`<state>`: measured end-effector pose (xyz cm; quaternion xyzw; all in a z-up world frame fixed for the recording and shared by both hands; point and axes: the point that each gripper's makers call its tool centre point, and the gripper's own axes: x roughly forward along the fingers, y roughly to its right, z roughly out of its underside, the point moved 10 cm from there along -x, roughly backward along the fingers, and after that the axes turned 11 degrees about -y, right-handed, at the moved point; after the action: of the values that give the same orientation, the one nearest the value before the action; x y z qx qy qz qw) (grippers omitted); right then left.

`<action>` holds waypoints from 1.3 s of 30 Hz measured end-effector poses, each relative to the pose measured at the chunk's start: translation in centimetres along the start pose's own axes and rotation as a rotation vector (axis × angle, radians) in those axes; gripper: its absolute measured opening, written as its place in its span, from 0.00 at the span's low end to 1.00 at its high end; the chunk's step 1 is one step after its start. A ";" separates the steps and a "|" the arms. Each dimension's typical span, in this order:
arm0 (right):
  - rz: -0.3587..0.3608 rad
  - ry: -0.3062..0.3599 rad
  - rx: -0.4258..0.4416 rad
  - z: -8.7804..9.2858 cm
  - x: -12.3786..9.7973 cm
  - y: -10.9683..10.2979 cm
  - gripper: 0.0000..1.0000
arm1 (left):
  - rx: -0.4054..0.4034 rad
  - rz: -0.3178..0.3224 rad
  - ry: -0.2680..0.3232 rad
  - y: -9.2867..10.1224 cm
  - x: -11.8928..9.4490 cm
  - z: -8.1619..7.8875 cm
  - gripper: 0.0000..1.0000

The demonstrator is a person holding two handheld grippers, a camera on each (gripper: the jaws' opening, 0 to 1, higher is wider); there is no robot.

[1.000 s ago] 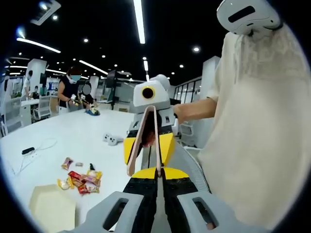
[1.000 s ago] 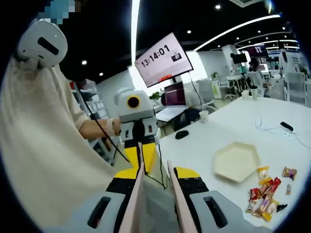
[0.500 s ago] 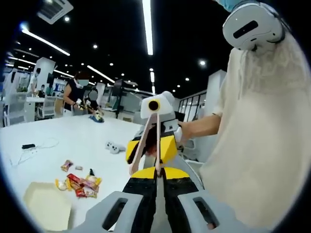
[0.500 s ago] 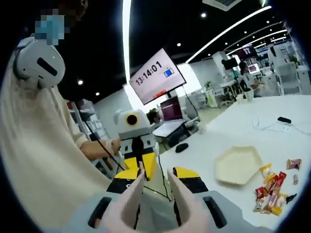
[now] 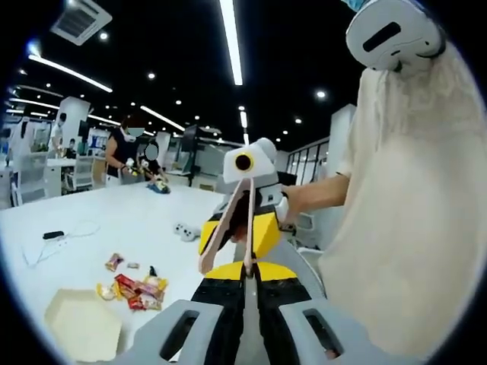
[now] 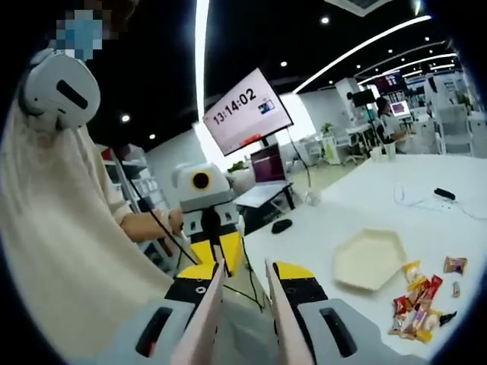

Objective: Place the target food into the container with the food tongs after gripping and lifting it, then release it inside without dropping or visibly crushing the food.

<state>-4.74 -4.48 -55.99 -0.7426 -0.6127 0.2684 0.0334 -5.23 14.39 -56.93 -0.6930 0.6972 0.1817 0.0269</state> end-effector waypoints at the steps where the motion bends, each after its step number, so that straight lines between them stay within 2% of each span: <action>1: 0.003 -0.003 -0.002 0.0 0.0 0.0 0.27 | 0.002 -0.003 -0.003 0.0 0.0 0.0 0.02; 6: 0.003 -0.009 -0.010 0.1 0.0 0.0 0.27 | 0.011 -0.001 -0.007 -0.1 0.0 -0.1 0.02; 12: 0.009 -0.058 -0.048 0.4 0.3 -0.4 0.24 | 0.006 -0.008 -0.042 -0.1 0.0 0.3 0.02; 17: 0.038 -0.045 -0.040 0.6 0.6 -0.5 0.23 | -0.007 -0.036 -0.045 -0.1 0.1 0.6 0.03; 21: 0.086 -0.029 -0.019 0.8 0.7 0.0 0.24 | -0.055 -0.110 -0.030 -0.5 0.0 1.1 0.04; 22: 0.109 -0.024 -0.008 0.8 0.6 0.3 0.24 | -0.074 -0.152 -0.036 -0.8 -0.2 1.5 0.04; 25: 0.145 -0.012 0.026 1.3 -0.1 1.1 0.25 | -0.077 -0.194 -0.046 -0.6 -0.7 2.4 0.00; 29: 0.197 -0.024 0.071 2.1 -0.6 1.9 0.25 | -0.130 -0.272 -0.070 -0.7 -1.4 3.3 0.06; 34: 0.279 -0.015 0.122 3.3 -1.0 2.9 0.25 | -0.173 -0.319 -0.061 -0.5 -1.8 4.0 0.09; 39: 0.394 -0.051 0.135 4.3 -1.5 3.9 0.22 | -0.190 -0.342 -0.054 -0.2 -1.7 4.2 0.07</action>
<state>-3.32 -8.07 -60.56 -0.8370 -0.4370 0.3289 0.0147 -5.91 17.27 -60.42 -0.7957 0.5479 0.2580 0.0105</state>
